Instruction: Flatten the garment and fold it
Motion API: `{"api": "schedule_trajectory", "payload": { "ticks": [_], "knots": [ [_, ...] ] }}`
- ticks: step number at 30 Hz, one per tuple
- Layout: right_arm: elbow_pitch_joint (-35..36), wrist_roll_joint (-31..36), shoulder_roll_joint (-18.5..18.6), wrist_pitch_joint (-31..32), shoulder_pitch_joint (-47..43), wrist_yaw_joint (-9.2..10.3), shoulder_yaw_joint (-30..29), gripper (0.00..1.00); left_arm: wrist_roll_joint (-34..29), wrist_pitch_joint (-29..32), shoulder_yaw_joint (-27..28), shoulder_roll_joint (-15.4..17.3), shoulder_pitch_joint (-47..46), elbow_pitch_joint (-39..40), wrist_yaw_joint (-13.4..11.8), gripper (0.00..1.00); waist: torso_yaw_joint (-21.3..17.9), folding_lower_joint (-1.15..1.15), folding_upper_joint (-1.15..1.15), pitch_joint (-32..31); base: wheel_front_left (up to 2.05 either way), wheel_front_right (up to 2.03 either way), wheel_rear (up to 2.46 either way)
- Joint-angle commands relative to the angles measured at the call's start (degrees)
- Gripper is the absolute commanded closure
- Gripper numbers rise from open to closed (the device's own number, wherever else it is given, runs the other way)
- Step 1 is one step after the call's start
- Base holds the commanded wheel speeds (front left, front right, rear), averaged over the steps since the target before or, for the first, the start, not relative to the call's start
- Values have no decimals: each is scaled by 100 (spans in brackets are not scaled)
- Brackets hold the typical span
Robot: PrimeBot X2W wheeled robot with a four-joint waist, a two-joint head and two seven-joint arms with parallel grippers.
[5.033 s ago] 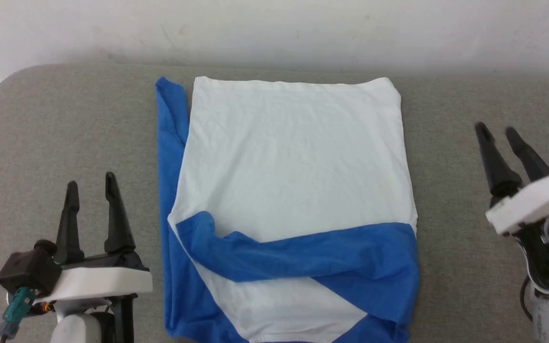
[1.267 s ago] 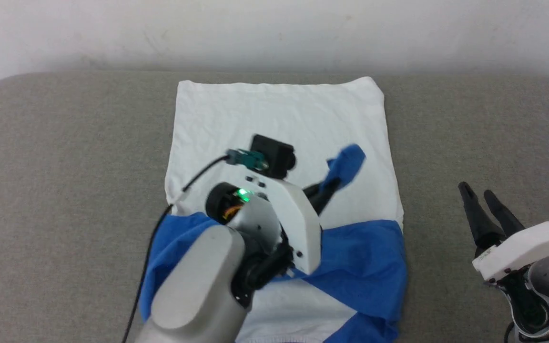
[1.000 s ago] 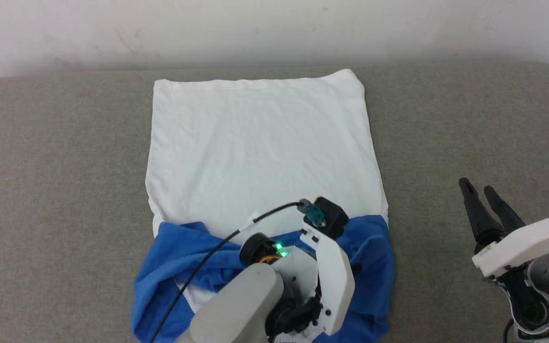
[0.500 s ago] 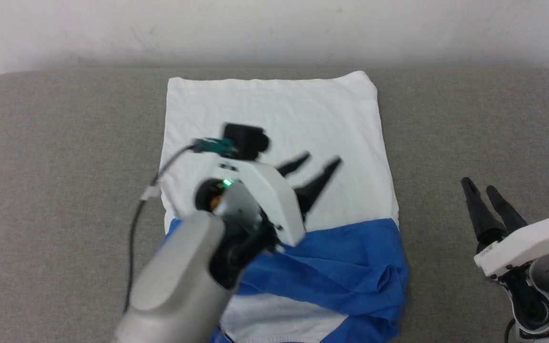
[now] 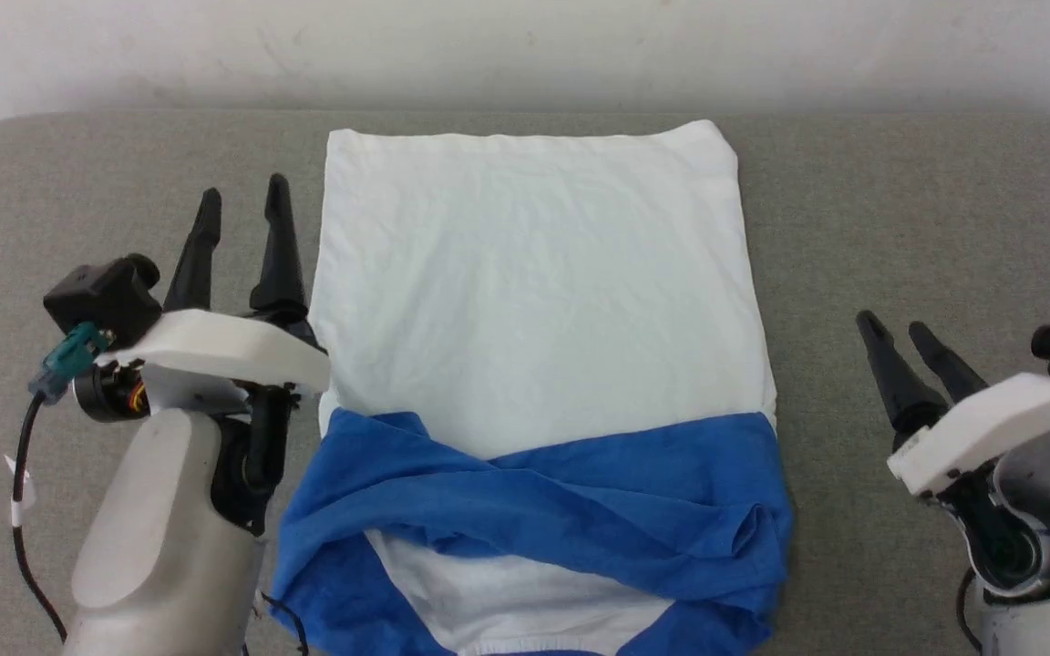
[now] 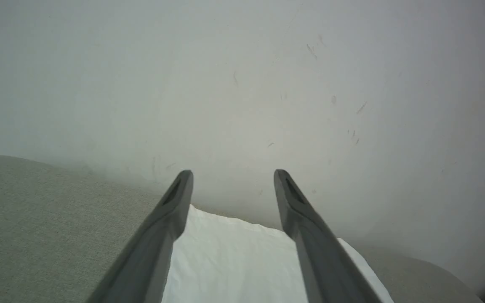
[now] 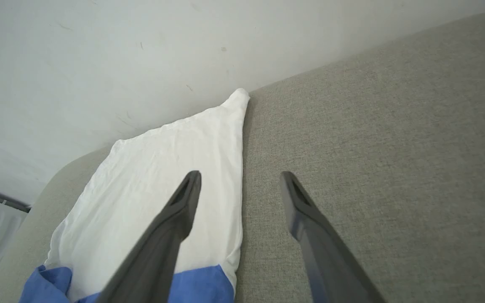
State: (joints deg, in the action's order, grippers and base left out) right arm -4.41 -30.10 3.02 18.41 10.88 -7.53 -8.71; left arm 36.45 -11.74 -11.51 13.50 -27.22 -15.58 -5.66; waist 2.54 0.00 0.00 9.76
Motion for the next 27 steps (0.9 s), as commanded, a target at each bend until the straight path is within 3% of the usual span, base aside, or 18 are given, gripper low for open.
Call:
{"api": "schedule_trajectory", "payload": {
  "ticks": [1, 9, 18, 24, 27],
  "knots": [
    [-25, 100, -14, 148, 300, 4, 9, 0, -60, -81, 49, 16, 118, 7, -59, 0, 35, 0, 0, 148, 0, 0, 0],
    [-398, 855, -11, 1063, 1840, 4, -193, 0, -59, -145, 82, -28, 70, 316, -108, 0, 218, 0, 0, 782, 0, 0, 0],
    [-1415, 2149, 424, 2176, 4197, 4, -351, 0, -117, -173, -47, -195, -353, 897, -102, 0, 822, 0, 0, 1914, 0, 0, 0],
    [-2081, 3044, 778, 3064, 5310, 4, -26, 0, -130, -171, -115, -303, -617, 1185, -116, 0, 1166, 0, 0, 2544, 0, 0, 0],
    [-2347, 3067, 841, 3427, 5724, 4, 234, 0, -150, -173, -137, -324, -680, 1286, -133, 0, 1258, 0, 0, 2758, 0, 0, 0]
  ]
}}
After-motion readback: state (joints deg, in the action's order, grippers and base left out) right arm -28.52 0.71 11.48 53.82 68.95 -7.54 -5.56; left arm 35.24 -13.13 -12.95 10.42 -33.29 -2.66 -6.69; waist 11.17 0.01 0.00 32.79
